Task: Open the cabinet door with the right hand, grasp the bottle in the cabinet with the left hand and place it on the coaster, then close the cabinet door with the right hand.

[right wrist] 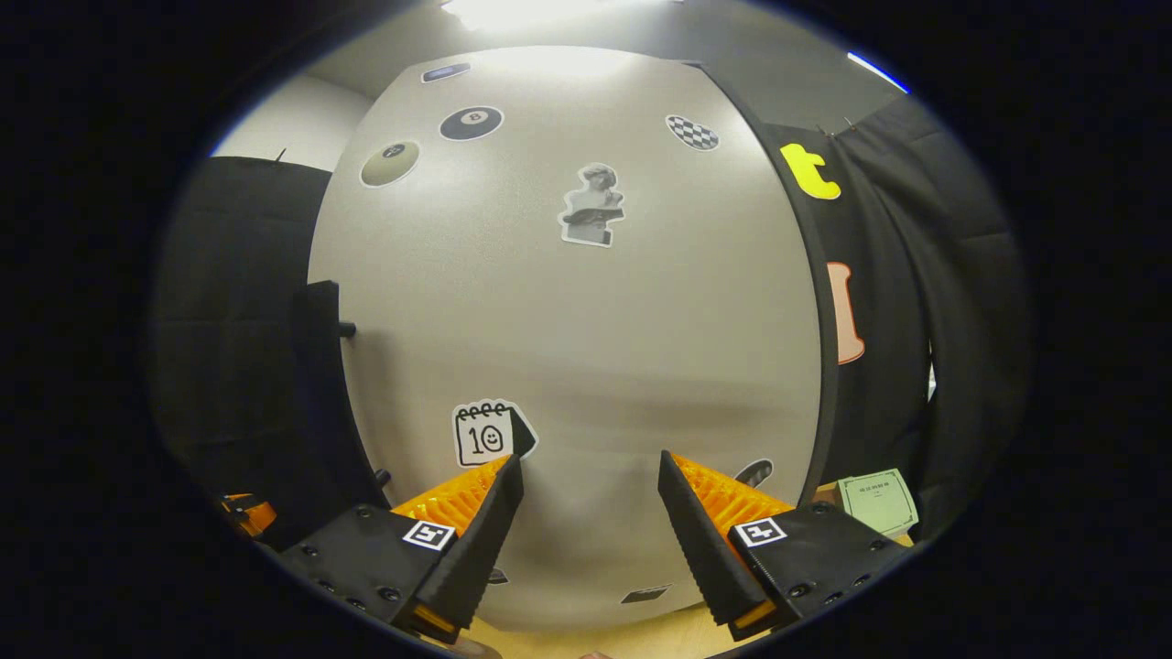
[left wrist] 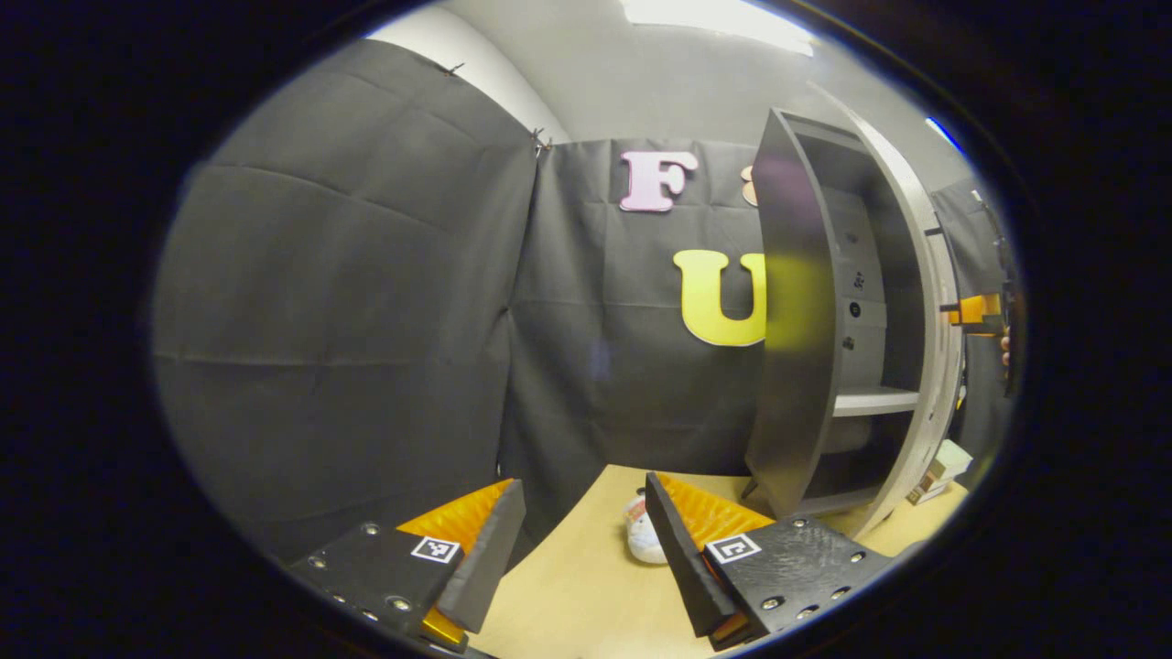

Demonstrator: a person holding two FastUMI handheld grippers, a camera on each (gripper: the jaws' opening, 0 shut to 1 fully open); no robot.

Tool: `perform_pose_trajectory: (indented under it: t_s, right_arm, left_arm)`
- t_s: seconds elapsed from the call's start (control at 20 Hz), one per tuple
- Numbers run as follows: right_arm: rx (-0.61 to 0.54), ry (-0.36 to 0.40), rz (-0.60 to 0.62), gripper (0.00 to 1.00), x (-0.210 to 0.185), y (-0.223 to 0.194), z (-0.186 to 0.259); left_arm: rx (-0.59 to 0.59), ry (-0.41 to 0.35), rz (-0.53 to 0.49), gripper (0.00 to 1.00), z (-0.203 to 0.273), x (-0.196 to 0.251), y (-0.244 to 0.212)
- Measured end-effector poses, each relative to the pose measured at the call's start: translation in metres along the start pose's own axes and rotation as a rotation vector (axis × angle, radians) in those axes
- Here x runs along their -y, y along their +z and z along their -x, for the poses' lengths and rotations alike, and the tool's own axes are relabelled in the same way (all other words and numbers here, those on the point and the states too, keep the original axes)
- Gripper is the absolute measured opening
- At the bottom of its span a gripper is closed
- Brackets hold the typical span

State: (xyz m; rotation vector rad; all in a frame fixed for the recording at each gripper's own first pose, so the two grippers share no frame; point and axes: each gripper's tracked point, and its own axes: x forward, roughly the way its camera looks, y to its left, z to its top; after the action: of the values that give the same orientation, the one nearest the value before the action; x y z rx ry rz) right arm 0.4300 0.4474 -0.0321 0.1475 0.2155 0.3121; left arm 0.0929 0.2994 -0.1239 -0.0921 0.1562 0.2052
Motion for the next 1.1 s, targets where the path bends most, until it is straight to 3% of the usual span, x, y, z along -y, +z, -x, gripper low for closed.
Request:
perform_pose_trajectory:
  t_s: [0.55, 0.85, 1.1]
  right_arm:
    - [0.013, -0.052, 0.004, 0.95, 0.0, -0.003, -0.032]
    - [0.014, -0.011, 0.04, 0.96, -0.001, -0.001, -0.019]
    - [0.037, 0.016, 0.089, 0.95, 0.021, 0.012, 0.036]
  left_arm:
    - [-0.002, 0.012, -0.024, 0.8, 0.006, -0.008, 0.005]
    - [0.033, -0.022, -0.037, 0.8, 0.014, 0.038, 0.029]
    - [0.071, -0.08, -0.042, 0.82, 0.027, 0.1, 0.063]
